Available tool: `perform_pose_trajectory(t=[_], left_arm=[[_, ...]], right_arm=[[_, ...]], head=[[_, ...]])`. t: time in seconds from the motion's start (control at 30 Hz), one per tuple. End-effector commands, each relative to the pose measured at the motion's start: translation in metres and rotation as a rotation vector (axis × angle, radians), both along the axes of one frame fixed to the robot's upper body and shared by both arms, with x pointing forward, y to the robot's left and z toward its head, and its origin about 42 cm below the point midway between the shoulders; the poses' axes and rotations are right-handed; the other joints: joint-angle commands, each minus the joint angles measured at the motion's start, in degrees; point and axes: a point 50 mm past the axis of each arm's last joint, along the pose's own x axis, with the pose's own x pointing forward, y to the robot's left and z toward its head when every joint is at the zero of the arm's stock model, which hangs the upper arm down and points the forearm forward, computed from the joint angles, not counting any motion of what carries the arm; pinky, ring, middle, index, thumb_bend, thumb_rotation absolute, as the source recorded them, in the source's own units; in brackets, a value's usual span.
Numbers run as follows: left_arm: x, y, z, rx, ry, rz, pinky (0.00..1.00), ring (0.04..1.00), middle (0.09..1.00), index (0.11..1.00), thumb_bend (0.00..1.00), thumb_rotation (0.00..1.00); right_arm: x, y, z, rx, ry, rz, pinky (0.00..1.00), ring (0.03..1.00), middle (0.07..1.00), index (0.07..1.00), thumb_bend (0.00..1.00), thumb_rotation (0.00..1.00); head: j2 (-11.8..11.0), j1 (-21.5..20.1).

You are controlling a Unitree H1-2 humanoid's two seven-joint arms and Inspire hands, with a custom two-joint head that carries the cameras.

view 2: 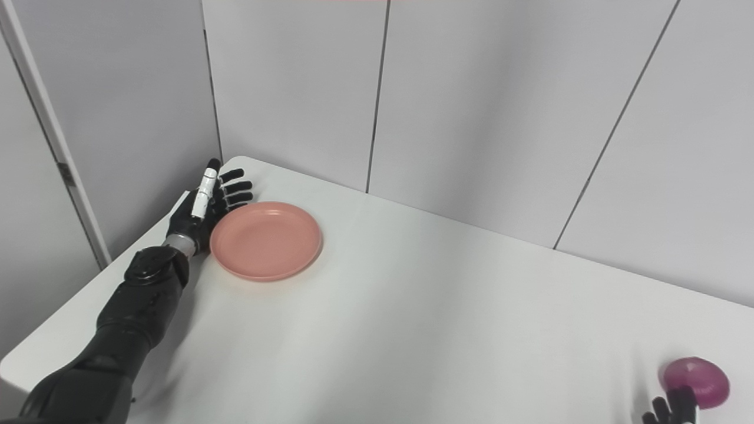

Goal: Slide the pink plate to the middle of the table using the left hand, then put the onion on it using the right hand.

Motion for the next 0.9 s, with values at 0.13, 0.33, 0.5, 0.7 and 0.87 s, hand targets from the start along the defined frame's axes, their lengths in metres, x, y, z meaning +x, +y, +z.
perform_pose_trajectory(t=[0.13,0.33,0.5,0.7,0.87], left_arm=[[0.010,0.001,0.030,0.026,-0.077,-0.025,0.79,0.756,0.750,0.768,0.78,0.94],[0.011,-0.003,0.034,0.022,-0.077,-0.051,0.77,0.761,0.760,0.781,0.78,0.94],[0.014,-0.014,0.035,0.020,-0.082,-0.094,0.73,0.746,0.750,0.768,0.80,0.91],[0.019,-0.034,0.031,0.036,-0.066,-0.175,0.74,0.751,0.752,0.767,0.78,0.92],[0.026,-0.053,0.025,0.044,-0.047,-0.223,0.74,0.731,0.729,0.750,0.79,0.92]], right_arm=[[-0.022,-0.008,-0.045,0.012,0.163,-0.033,1.00,1.000,1.000,1.000,0.53,1.00],[-0.022,-0.007,-0.043,0.008,0.163,-0.032,1.00,1.000,1.000,1.000,0.52,1.00],[-0.021,-0.005,-0.043,0.012,0.159,-0.037,1.00,1.000,1.000,1.000,0.50,1.00],[-0.021,-0.003,-0.043,0.015,0.160,-0.039,1.00,1.000,1.000,1.000,0.50,1.00],[-0.022,-0.002,-0.043,0.016,0.161,-0.040,1.00,1.000,1.000,1.000,0.49,1.00]], head=[[0.2,-0.3],[0.5,-0.7],[0.5,-0.9],[0.6,-1.3],[0.7,-1.5]])
